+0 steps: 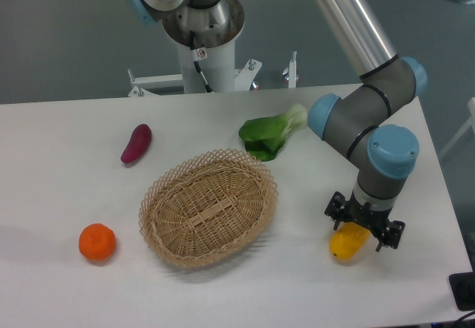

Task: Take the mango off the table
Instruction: 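Lower the open gripper down over the yellow mango, then close the gripper fingers around the yellow mango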

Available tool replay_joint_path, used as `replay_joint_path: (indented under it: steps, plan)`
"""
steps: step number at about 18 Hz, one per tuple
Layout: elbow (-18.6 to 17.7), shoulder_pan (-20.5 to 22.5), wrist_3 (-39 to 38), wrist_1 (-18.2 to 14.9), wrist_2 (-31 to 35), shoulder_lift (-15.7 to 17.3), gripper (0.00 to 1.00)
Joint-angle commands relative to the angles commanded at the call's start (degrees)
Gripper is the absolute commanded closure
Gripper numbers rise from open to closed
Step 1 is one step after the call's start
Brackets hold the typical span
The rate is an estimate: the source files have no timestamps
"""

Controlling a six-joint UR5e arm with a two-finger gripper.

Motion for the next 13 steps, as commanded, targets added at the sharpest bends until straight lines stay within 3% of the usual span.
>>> replay_joint_path:
  steps: [7, 10, 13]
  plan:
    - [-1.23, -0.53, 0.17, 0.00, 0.70, -0.79, 0.00]
    - [-1.32, -0.53, 0.17, -0.09, 0.62, -0.70, 0.20]
    - [-1.41, -0.53, 0.09, -0.09, 0.70, -0.62, 0.31]
